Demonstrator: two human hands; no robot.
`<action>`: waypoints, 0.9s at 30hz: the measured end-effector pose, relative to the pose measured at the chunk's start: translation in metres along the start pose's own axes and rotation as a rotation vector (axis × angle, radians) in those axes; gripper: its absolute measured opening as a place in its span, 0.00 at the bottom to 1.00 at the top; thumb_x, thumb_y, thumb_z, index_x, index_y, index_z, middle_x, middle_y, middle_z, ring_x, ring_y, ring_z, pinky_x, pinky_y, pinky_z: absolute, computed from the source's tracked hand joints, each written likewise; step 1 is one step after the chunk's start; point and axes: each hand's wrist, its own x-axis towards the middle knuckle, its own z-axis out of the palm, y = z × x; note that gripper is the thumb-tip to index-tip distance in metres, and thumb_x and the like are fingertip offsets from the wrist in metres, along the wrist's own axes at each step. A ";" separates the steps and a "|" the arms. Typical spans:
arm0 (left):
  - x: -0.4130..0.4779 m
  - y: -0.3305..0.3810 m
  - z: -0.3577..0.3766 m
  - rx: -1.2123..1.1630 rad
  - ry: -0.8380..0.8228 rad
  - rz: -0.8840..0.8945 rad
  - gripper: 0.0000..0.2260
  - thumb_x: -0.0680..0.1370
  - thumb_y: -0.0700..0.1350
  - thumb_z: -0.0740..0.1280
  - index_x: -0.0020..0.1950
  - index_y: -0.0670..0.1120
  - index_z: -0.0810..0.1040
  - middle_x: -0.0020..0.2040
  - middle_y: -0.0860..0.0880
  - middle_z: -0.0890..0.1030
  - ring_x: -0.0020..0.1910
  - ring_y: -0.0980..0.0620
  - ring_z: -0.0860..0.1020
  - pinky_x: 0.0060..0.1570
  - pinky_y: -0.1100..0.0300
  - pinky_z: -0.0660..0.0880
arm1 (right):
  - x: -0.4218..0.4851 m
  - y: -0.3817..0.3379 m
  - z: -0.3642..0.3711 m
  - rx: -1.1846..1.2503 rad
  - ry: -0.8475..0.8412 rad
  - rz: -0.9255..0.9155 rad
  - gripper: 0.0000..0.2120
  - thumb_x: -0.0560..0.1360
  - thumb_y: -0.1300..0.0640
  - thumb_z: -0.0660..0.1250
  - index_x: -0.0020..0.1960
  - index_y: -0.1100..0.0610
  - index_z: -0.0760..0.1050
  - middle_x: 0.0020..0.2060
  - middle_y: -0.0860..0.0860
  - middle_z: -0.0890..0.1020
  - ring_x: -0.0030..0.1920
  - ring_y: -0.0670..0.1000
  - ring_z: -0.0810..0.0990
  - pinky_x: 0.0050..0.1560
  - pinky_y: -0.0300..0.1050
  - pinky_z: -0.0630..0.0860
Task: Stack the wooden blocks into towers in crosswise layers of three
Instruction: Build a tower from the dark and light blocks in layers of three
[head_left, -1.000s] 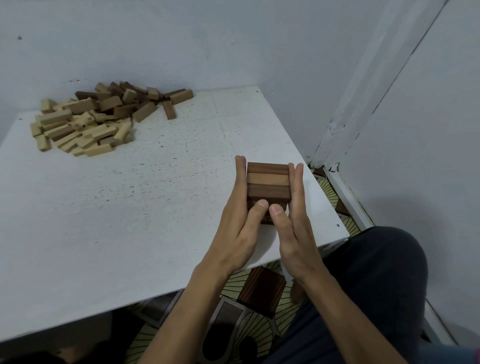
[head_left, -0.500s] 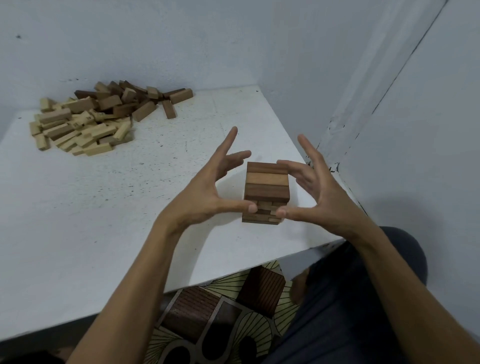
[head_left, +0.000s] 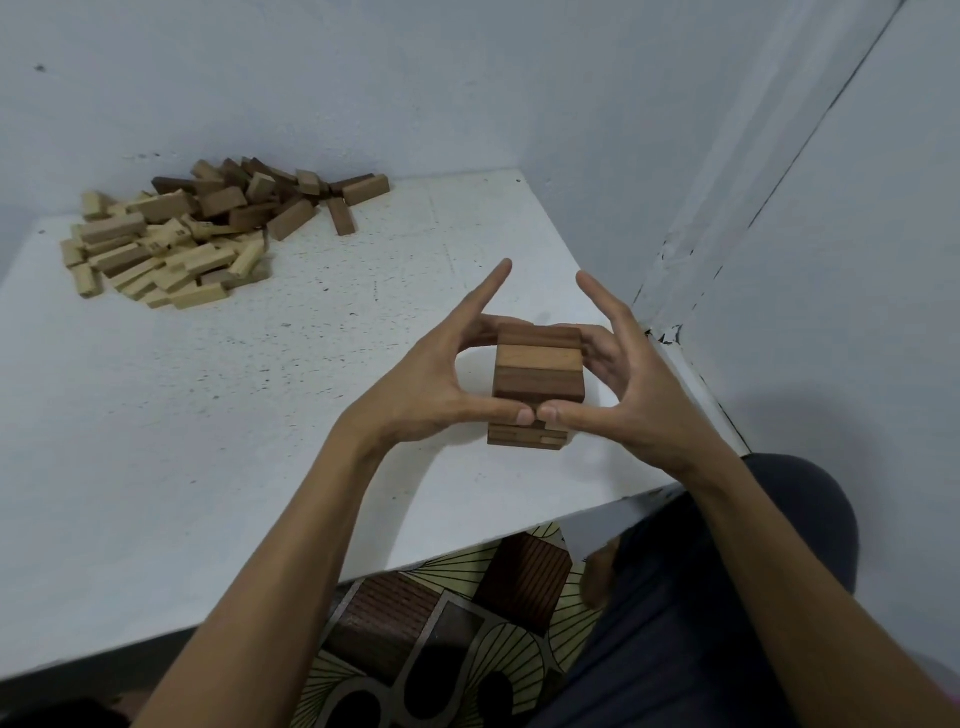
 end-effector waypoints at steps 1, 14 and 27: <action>0.000 0.000 0.000 0.003 0.002 0.000 0.52 0.68 0.50 0.80 0.80 0.61 0.47 0.67 0.54 0.75 0.68 0.58 0.72 0.70 0.58 0.66 | 0.000 0.000 0.000 -0.002 0.001 -0.001 0.51 0.69 0.58 0.79 0.79 0.40 0.50 0.63 0.44 0.78 0.68 0.48 0.74 0.74 0.59 0.65; 0.002 -0.004 0.001 0.011 0.014 0.006 0.50 0.69 0.51 0.79 0.80 0.62 0.49 0.66 0.54 0.76 0.68 0.57 0.73 0.72 0.53 0.66 | 0.002 0.002 -0.002 0.008 -0.015 0.004 0.49 0.68 0.56 0.79 0.79 0.41 0.53 0.63 0.46 0.79 0.69 0.47 0.74 0.75 0.59 0.63; 0.001 -0.007 0.003 0.002 0.021 0.017 0.49 0.69 0.51 0.79 0.80 0.62 0.50 0.66 0.56 0.75 0.67 0.59 0.73 0.68 0.63 0.66 | 0.002 0.003 -0.002 0.011 0.004 -0.014 0.49 0.67 0.57 0.80 0.78 0.43 0.55 0.65 0.46 0.77 0.69 0.47 0.73 0.74 0.57 0.64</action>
